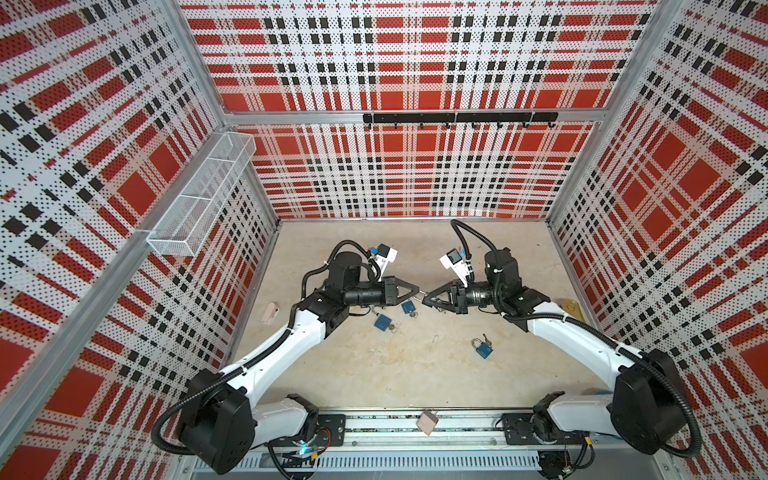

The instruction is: Lock with the key

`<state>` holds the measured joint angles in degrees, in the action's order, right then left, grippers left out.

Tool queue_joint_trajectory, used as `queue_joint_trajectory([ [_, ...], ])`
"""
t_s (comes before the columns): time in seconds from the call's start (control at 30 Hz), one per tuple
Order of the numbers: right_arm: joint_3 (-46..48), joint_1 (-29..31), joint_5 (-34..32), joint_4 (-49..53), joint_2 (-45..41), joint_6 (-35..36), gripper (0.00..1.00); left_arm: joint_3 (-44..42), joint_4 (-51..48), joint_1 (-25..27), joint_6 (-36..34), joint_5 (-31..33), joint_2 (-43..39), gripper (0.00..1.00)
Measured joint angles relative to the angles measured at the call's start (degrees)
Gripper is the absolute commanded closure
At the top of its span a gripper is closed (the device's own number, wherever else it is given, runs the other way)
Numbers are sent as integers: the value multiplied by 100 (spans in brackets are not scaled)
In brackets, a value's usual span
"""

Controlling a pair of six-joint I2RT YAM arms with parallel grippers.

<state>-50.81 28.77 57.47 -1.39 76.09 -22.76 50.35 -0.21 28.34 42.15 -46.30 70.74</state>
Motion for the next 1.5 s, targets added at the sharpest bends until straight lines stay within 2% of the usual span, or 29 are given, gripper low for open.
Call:
queue_joint_trajectory([
  [0.17, 0, -4, 173, -219, 52, -326, 100, -59, 94, -13, -17, -2, -63, 100],
  [0.37, 20, -31, 472, -841, 184, -1040, 100, -109, 243, -52, -81, 22, -179, 100],
  [0.97, 380, -146, 1226, -3770, 962, -3536, 100, -181, 452, -72, -326, 273, -210, 100],
  [1.2, 407, -151, 1287, -4155, 1025, -3858, 100, -184, 540, 20, -369, 323, -201, 100],
  [1.5, 407, -234, 1309, -3888, 1012, -3617, 100, -219, 577, 264, -363, 728, -199, 100],
])
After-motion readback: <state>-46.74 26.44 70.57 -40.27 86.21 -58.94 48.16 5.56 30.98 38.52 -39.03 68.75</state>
